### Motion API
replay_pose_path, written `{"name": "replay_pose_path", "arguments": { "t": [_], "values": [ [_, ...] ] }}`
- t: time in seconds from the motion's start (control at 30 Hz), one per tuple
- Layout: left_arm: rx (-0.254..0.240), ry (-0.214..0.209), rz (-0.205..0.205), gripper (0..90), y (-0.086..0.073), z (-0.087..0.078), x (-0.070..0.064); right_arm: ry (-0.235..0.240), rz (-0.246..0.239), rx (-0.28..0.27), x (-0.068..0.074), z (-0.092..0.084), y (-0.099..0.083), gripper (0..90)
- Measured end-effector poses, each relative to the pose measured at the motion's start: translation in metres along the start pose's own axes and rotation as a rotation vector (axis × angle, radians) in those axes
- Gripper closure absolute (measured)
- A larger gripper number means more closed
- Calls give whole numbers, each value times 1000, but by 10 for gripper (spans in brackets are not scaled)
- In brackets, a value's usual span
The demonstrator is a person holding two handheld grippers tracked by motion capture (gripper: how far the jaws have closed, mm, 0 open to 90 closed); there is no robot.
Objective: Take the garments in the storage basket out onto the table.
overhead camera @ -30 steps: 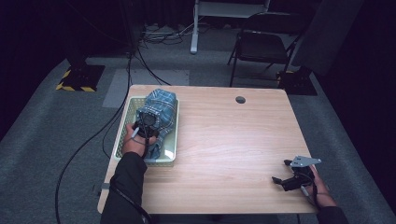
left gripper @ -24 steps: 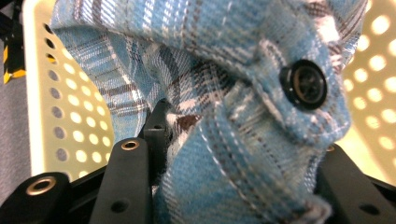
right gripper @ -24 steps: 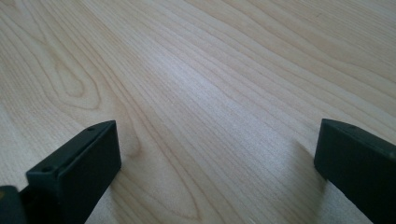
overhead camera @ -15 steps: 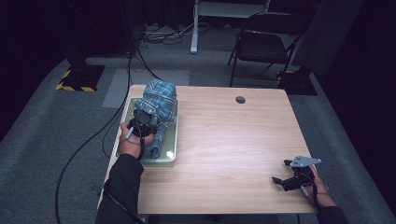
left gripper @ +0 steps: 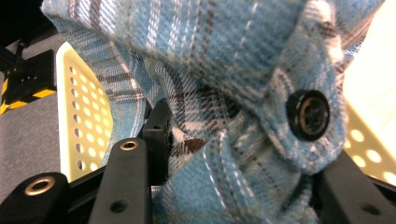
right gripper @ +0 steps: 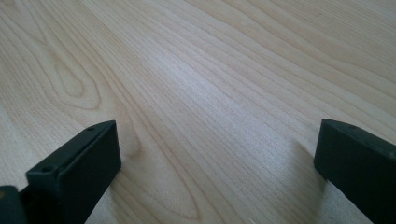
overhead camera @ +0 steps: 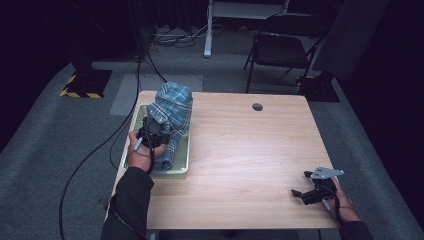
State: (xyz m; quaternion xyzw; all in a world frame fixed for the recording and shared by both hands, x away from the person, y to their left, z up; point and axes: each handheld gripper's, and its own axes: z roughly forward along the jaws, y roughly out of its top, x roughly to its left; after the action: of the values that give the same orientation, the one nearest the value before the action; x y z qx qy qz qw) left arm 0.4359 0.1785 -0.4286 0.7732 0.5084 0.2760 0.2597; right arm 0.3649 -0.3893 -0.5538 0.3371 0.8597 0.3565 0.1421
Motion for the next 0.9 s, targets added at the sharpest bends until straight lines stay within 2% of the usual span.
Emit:
{"name": "replay_pose_path", "arguments": {
  "t": [0.9],
  "values": [
    [-47, -53, 59, 529, 14, -19, -29, -1, 0, 0, 0, 0, 0, 4]
  ]
}}
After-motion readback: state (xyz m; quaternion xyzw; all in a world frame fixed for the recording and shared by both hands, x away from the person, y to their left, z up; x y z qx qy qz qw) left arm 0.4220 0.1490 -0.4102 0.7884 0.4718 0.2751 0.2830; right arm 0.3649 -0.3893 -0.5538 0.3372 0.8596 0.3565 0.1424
